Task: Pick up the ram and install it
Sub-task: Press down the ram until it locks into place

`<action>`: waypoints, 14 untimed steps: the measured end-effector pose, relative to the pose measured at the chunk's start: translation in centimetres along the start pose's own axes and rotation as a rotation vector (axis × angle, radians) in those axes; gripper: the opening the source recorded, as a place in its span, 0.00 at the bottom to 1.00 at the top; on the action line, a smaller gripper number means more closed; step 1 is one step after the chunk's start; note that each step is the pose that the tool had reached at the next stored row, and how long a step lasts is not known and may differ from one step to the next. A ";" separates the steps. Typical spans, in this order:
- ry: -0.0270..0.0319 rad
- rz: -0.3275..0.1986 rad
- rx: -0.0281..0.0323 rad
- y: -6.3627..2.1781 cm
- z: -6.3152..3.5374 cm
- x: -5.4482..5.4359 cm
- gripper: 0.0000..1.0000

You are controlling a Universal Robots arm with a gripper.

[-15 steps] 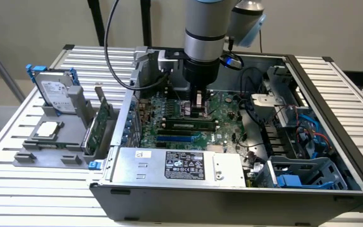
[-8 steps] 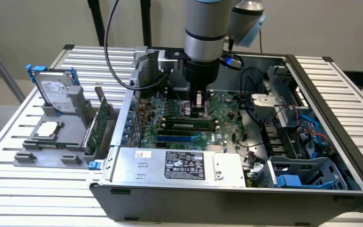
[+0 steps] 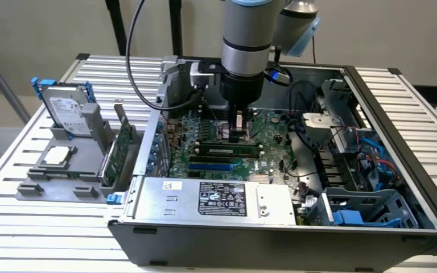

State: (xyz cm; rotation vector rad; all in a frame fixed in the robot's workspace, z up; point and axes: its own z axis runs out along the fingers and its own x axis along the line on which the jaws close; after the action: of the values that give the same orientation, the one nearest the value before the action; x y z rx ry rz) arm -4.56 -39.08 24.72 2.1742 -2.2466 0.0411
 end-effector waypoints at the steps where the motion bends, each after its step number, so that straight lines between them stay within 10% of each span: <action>1: 0.0021 0.000 0.0000 0.01 0.15 0.0 0.00; 14: 0.0090 0.000 -0.0005 0.42 1.93 -0.4 0.00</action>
State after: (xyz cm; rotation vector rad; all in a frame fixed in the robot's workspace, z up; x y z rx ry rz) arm -4.95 -38.74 22.78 2.1696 -2.2414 0.0502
